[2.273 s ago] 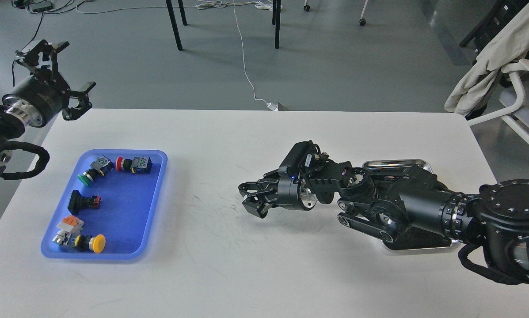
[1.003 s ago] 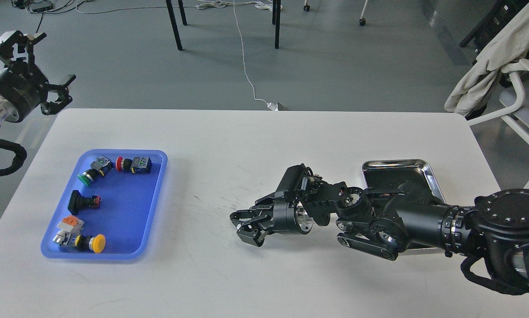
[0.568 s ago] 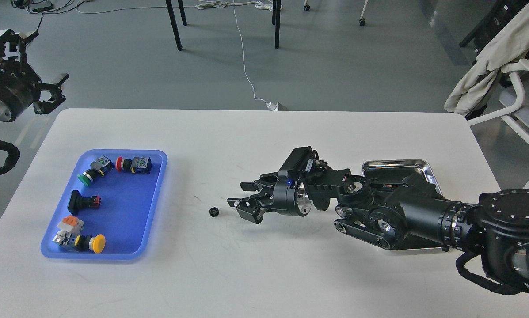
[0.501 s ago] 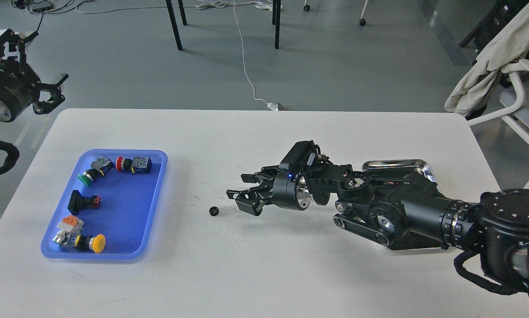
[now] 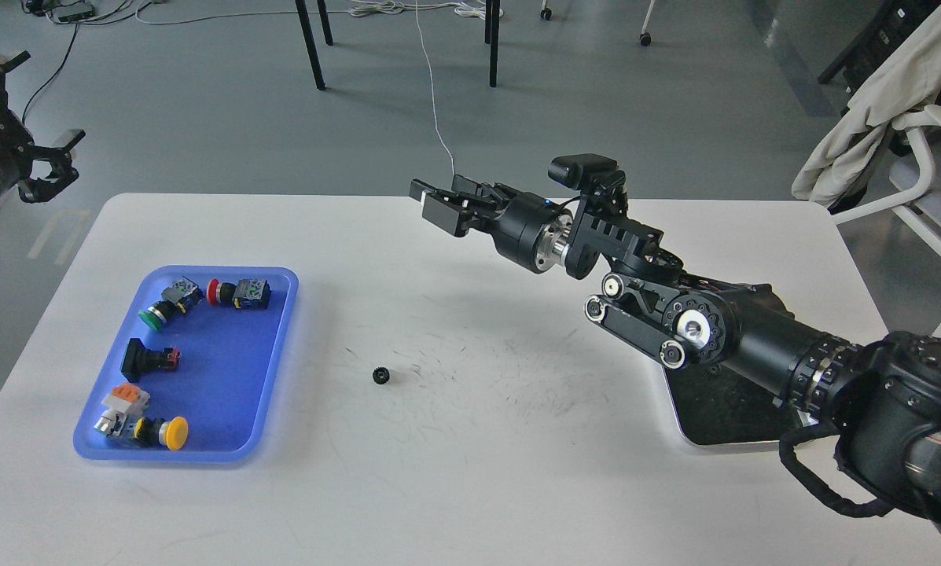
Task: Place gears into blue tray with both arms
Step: 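Withdraw the right arm back above the steel tray, then swing the left gripper over the blue tray toward the black part, then lower the left gripper onto the black part and close it, then lift the black part with the left gripper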
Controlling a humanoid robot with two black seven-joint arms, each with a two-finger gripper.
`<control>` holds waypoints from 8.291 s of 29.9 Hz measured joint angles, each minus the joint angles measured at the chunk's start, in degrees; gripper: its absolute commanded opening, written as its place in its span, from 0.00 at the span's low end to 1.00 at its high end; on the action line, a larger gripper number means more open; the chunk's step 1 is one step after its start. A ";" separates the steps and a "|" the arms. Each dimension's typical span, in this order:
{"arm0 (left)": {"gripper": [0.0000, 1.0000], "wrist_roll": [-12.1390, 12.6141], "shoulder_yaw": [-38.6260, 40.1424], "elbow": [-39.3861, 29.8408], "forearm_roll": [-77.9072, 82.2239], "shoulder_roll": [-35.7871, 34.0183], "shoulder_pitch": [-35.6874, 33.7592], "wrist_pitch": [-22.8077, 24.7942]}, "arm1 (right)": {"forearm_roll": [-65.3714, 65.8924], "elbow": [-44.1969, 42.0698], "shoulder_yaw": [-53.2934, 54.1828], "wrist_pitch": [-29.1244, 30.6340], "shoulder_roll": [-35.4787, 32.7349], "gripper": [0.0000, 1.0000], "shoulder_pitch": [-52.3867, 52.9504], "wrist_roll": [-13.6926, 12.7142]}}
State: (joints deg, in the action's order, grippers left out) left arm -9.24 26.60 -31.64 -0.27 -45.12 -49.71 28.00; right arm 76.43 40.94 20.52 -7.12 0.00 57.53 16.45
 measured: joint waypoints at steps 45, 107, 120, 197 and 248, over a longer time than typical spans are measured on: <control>0.99 -18.78 -6.86 -15.28 59.30 -0.17 -5.41 -0.95 | -57.18 -0.48 9.96 1.61 -17.12 0.99 -9.04 -5.77; 0.94 -18.76 -18.62 -35.36 104.80 10.37 3.35 -20.58 | -62.77 0.48 21.37 6.66 -22.87 0.99 -10.69 7.19; 0.94 -18.77 -20.34 -41.34 115.40 6.15 2.73 -21.11 | -62.21 0.20 20.14 6.68 -22.78 0.99 -10.77 7.20; 0.84 -18.77 -32.56 -23.67 125.28 15.43 -2.16 -41.77 | -66.33 -1.28 19.50 5.98 -25.19 0.99 -10.73 2.92; 0.47 -18.71 -34.68 -21.38 125.23 15.68 2.04 -44.60 | -66.23 -1.66 18.95 5.89 -24.81 0.99 -12.00 3.15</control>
State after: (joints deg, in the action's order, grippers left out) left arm -27.95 -8.09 -53.02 124.96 -29.44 -47.66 -16.60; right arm 10.20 39.28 39.47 -1.23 -24.81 45.53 19.60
